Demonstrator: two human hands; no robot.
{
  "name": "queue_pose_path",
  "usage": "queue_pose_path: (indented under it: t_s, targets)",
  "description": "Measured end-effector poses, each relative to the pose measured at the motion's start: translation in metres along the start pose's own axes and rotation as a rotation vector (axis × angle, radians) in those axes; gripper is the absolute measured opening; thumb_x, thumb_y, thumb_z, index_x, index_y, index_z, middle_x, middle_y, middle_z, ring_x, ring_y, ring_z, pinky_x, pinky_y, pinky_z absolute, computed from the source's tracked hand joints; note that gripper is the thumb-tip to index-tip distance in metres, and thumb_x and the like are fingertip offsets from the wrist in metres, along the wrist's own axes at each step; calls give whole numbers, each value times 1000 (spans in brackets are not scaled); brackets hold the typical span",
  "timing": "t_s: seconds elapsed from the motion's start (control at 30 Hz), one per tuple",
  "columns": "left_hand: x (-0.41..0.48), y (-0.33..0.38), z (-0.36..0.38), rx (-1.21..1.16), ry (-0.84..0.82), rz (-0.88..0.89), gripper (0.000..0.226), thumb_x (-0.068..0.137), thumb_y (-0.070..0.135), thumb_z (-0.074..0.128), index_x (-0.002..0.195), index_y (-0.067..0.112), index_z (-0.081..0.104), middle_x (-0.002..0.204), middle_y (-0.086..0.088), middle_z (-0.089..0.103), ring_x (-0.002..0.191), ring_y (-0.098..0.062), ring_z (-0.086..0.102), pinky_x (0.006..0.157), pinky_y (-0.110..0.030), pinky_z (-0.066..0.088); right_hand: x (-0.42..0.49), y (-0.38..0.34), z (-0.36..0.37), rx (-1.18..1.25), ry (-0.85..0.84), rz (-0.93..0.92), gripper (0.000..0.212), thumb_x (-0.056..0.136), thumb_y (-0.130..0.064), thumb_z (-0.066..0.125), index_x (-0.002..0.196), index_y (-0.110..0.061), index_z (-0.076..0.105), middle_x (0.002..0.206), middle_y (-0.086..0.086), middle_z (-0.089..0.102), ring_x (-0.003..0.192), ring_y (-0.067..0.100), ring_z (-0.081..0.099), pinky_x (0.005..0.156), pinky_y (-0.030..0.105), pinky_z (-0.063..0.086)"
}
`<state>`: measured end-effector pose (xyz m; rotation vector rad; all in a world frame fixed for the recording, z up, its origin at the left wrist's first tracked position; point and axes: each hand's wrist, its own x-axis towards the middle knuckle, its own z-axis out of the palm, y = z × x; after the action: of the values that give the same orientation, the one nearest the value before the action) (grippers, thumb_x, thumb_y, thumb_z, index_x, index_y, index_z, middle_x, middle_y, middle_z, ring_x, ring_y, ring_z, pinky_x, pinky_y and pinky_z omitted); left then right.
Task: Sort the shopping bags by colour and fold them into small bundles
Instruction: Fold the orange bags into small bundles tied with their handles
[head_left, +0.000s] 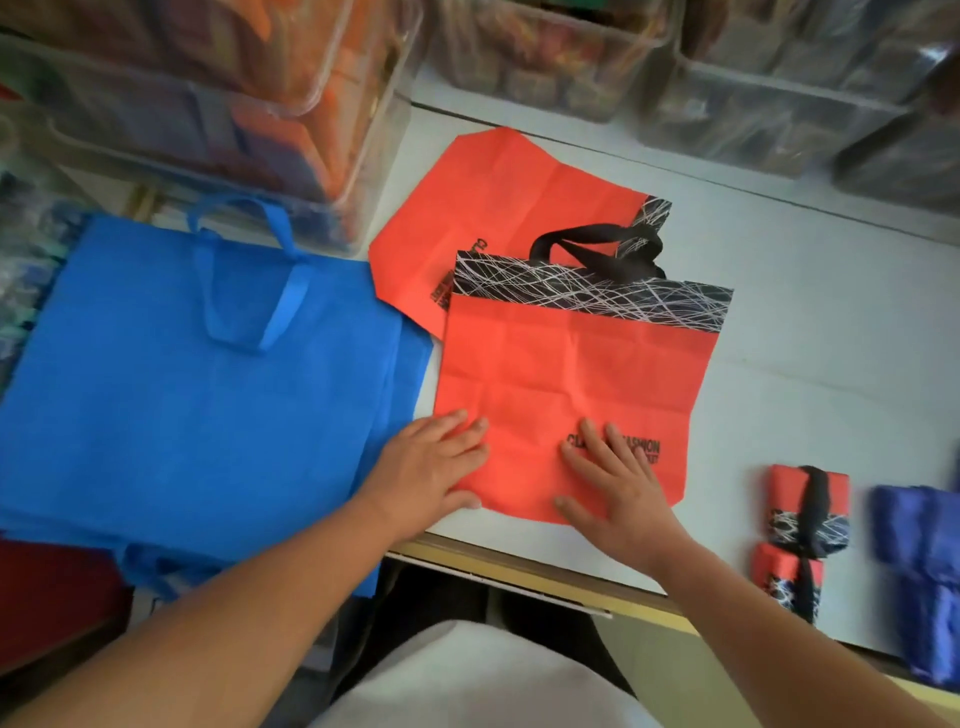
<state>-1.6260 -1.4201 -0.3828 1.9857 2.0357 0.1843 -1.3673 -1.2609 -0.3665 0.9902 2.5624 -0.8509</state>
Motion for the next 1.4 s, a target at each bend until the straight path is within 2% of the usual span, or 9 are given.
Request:
queue_pose_path:
  t_s: [0.27, 0.37, 0.47, 0.67, 0.77, 0.87, 1.1, 1.23, 1.4]
  targets:
    - [13, -8, -15, -335, 47, -125, 25, 90, 49, 60, 95, 31, 78, 118, 13, 74, 113, -15, 63, 96, -39, 50, -5, -4, -30, 61, -122, -11, 105, 65, -92, 57, 155, -45, 31, 166, -20, 11, 155, 6, 4, 127, 36, 9]
    - [14, -11, -42, -469, -122, -237, 45, 89, 68, 51, 84, 26, 64, 68, 9, 57, 72, -13, 55, 71, -36, 53, -31, 3, -43, 54, 71, -60, 72, 73, -70, 67, 136, -36, 62, 138, -12, 63, 129, 11, 58, 113, 35, 41]
    - [11, -9, -64, -659, -103, -312, 54, 88, 66, 60, 71, 15, 51, 57, 7, 41, 56, -8, 41, 57, -34, 39, -62, 10, -68, 316, 187, 82, 14, 90, -35, 75, 103, -32, 78, 96, -18, 76, 90, 2, 70, 86, 18, 50]
    - [5, 7, -82, -971, 16, -555, 59, 85, 82, 48, 84, 26, 65, 77, 14, 65, 78, -8, 62, 81, -38, 50, -74, 21, -81, 726, 198, 413, 16, 97, -35, 66, 97, -20, 73, 86, -5, 74, 83, 13, 66, 75, 29, 50]
    - [4, 13, -75, -605, 149, -600, 54, 98, 67, 43, 116, 21, 64, 115, 3, 68, 109, -18, 63, 93, -39, 52, -55, 26, -67, 659, 215, 521, 18, 98, -34, 66, 108, -20, 66, 105, -1, 69, 93, 15, 64, 81, 30, 49]
    - [3, 25, -64, -255, 328, -251, 35, 95, 38, 52, 119, 15, 64, 130, -2, 61, 118, -25, 56, 99, -42, 50, -34, 34, -47, 475, 351, 559, 26, 96, -29, 69, 112, -9, 66, 113, 2, 56, 103, 22, 57, 90, 31, 42]
    - [-13, 46, -7, -34, -227, -9, 65, 96, 56, 44, 152, 23, 45, 168, 1, 23, 156, -17, 6, 127, -47, 9, -17, 37, -29, 328, 420, 652, 45, 84, -31, 81, 122, -14, 64, 131, 11, 49, 108, 28, 58, 90, 34, 45]
    - [-22, 40, 0, -86, -282, -20, 85, 89, 64, 52, 161, 28, 25, 170, 9, -4, 157, -15, -9, 128, -43, 7, -27, 20, -23, -118, 606, 280, 32, 82, -19, 76, 112, -12, 69, 121, 17, 56, 103, 40, 55, 86, 48, 48]
    - [-13, 31, -5, -95, -297, -24, 92, 83, 66, 63, 160, 33, 25, 170, 13, -4, 157, -10, -8, 128, -39, 11, -50, -10, 14, 153, 277, -2, 44, 95, -55, 52, 116, -23, 74, 135, -2, 62, 129, 23, 53, 105, 36, 47]
